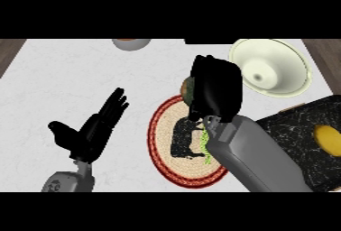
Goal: Pick the squash from the placemat and place it in the bowl
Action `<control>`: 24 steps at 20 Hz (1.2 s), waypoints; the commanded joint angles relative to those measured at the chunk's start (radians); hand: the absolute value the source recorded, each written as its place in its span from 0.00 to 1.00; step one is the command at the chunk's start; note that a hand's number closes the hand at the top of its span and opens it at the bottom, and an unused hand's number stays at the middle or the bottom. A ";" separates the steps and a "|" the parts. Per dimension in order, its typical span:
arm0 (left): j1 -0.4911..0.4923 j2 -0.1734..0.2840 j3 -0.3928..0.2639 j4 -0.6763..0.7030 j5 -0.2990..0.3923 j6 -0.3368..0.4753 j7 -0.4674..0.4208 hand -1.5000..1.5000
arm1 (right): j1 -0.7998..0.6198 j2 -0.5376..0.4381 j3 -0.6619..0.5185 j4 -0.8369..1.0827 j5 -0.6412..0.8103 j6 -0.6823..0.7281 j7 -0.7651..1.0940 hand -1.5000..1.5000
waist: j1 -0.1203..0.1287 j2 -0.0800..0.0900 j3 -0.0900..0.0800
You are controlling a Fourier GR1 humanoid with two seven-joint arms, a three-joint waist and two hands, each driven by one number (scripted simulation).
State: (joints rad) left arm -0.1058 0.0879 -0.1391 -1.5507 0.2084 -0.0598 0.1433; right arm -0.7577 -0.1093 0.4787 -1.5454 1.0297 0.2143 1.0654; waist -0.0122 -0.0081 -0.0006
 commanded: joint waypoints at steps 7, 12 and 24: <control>0.050 -0.010 -0.009 -0.041 -0.008 -0.007 -0.002 0.50 | -0.108 -0.034 -0.197 -0.076 0.053 0.160 0.046 1.00 | 0.016 0.006 0.000; -0.030 -0.009 0.010 0.016 -0.018 -0.013 0.003 0.50 | -0.153 -0.104 -0.323 0.034 0.068 0.092 -0.078 1.00 | 0.016 0.011 0.000; -0.066 -0.016 0.035 0.032 -0.012 -0.021 0.025 0.50 | -0.157 -0.232 -0.534 0.429 0.045 -0.199 -0.415 1.00 | 0.025 0.015 0.001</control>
State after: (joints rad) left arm -0.1207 0.0647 -0.1332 -1.5562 0.1813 -0.0709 0.1513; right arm -0.9030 -0.2898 0.0083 -1.2609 1.0818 0.1088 0.7569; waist 0.0118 0.0040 -0.0001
